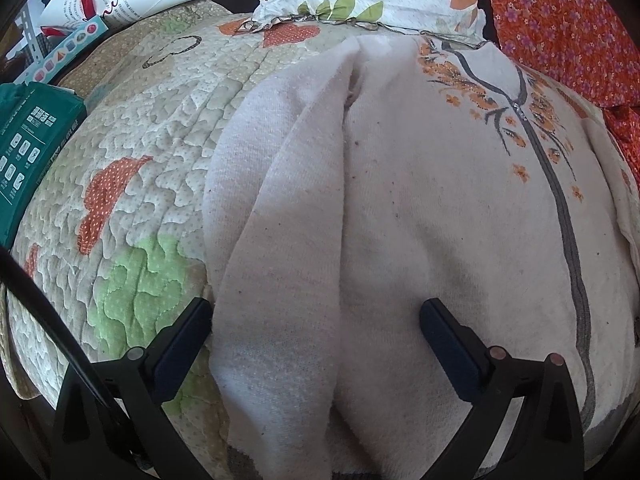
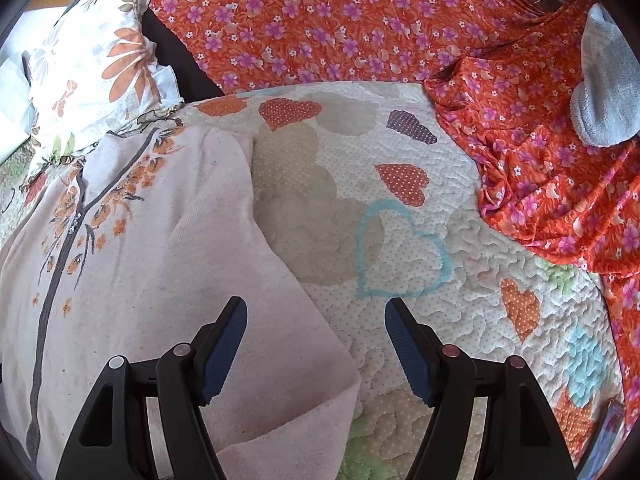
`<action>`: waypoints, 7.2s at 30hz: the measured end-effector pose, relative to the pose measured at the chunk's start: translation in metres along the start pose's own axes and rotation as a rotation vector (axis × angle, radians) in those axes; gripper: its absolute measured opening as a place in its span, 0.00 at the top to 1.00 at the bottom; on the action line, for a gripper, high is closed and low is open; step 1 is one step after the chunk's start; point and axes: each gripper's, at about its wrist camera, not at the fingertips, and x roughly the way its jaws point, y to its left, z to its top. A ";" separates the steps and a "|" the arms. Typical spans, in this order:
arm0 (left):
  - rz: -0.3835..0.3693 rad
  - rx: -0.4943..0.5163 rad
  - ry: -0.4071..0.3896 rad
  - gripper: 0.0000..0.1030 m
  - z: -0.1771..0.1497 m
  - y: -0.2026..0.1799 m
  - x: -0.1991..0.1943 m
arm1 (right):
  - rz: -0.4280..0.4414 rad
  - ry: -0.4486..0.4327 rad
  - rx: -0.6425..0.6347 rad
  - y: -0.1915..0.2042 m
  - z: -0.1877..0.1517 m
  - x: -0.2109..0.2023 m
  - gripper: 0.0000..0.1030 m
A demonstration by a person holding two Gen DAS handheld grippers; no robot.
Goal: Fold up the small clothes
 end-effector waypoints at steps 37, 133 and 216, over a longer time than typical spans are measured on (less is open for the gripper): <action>-0.051 -0.035 -0.130 0.02 0.009 0.007 -0.040 | 0.255 -0.015 0.038 0.003 -0.011 -0.041 0.26; -0.238 -0.665 -0.218 0.02 0.035 0.216 -0.057 | 0.813 0.165 -0.670 0.376 -0.139 -0.116 0.47; -0.244 -0.401 -0.106 0.02 0.094 0.089 -0.014 | 0.075 0.058 0.008 0.084 0.113 0.071 0.65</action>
